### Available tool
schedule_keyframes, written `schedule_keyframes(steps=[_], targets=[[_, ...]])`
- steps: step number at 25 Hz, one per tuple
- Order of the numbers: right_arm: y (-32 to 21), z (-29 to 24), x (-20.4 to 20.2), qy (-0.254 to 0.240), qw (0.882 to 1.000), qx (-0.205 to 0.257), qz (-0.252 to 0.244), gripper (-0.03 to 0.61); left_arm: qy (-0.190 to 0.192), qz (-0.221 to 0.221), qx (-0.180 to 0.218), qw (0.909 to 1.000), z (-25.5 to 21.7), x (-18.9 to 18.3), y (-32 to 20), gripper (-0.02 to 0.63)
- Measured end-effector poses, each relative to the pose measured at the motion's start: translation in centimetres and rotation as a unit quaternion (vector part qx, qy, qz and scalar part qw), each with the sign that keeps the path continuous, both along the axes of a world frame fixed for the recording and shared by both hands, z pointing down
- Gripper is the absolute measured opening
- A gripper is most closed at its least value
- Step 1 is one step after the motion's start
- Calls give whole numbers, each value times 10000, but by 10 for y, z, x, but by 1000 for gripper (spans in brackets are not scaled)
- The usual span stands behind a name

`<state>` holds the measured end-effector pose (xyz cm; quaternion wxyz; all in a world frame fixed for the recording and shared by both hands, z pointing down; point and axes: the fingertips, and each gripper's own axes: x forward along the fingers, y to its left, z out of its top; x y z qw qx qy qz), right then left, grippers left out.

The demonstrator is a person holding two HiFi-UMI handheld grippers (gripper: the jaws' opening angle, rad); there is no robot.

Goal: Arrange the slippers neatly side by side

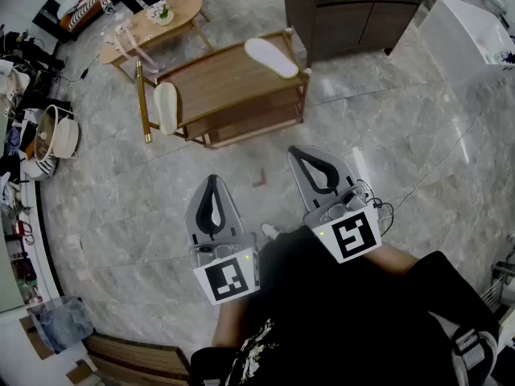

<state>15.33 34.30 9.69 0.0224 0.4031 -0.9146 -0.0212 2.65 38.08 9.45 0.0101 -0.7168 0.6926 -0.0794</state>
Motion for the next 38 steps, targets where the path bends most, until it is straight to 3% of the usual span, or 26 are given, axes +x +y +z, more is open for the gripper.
schedule_keyframes(steps=[8, 21, 30, 38], targets=[[-3, -1, 7, -76, 9999, 45, -76, -11, 16, 14, -1, 10000, -2, 4, -2, 2], [-2, 24, 50, 33, 9995, -261, -163, -11, -120, -207, -395, 9989, 24, 25, 14, 2], [2, 48, 88, 133, 9981, -401, -447, -11, -81, -699, -640, 9955, 46, 44, 34, 2], [-4, 56, 101, -47, 9982, -459, -380, -11, -220, -817, -771, 9934, 47, 47, 38, 2]])
